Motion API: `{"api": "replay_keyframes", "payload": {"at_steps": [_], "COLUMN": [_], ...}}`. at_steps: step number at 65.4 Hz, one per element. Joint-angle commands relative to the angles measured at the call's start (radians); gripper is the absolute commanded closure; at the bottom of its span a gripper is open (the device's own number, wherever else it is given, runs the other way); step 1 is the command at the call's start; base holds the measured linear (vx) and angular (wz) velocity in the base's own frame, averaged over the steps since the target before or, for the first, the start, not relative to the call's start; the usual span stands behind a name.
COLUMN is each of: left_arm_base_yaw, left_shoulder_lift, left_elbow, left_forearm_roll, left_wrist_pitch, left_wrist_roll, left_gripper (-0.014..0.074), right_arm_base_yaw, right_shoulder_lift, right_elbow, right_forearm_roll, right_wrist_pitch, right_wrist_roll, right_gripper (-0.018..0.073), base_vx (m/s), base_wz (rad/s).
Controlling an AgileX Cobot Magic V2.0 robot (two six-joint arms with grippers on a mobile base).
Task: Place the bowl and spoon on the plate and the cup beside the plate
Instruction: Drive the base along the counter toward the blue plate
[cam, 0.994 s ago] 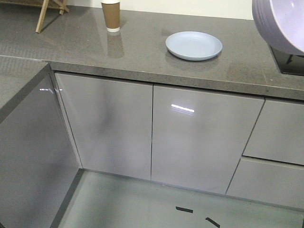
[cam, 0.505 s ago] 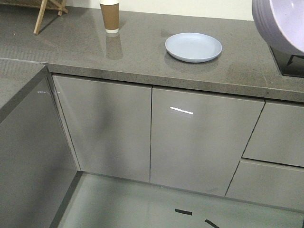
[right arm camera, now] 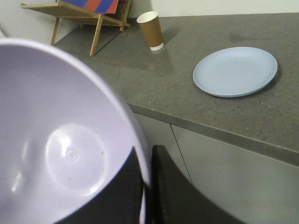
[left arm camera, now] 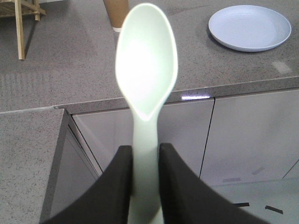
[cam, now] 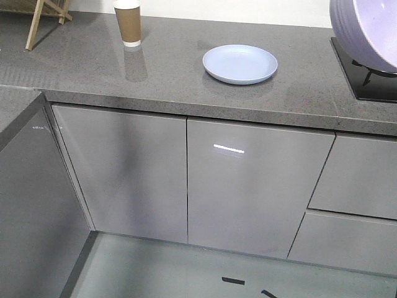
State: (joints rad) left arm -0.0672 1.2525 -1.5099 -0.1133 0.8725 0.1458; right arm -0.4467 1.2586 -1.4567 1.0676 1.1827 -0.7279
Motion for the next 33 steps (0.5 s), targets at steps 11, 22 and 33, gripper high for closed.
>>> {"api": "replay_keyframes", "payload": {"at_steps": [11,22,33], "left_arm_base_yaw": [-0.004,-0.004,-0.004], "left_shoulder_lift": [-0.023,-0.023,-0.023], "left_elbow": [-0.027,-0.027,-0.027], "left_forearm_roll": [-0.013,-0.013,-0.013], "left_wrist_pitch": [-0.067,-0.067,-0.067], "left_wrist_roll": [-0.007,-0.007,-0.007], "left_gripper": [0.0603,0.0603,0.0603], "right_arm_base_yaw": [-0.004,-0.004,-0.004], "right_shoulder_lift": [-0.025,-0.025,-0.025], "right_elbow": [-0.029,-0.029,-0.029], "right_forearm_roll": [0.065,0.065,0.065], "right_wrist_pitch": [-0.033,-0.033,-0.033], "right_wrist_roll": [-0.01,-0.01,-0.01], "right_gripper": [0.0565,0.0565,0.0565], "base_vx": [0.06,0.07,0.09], "base_wz": [0.02,0.02,0.01]}}
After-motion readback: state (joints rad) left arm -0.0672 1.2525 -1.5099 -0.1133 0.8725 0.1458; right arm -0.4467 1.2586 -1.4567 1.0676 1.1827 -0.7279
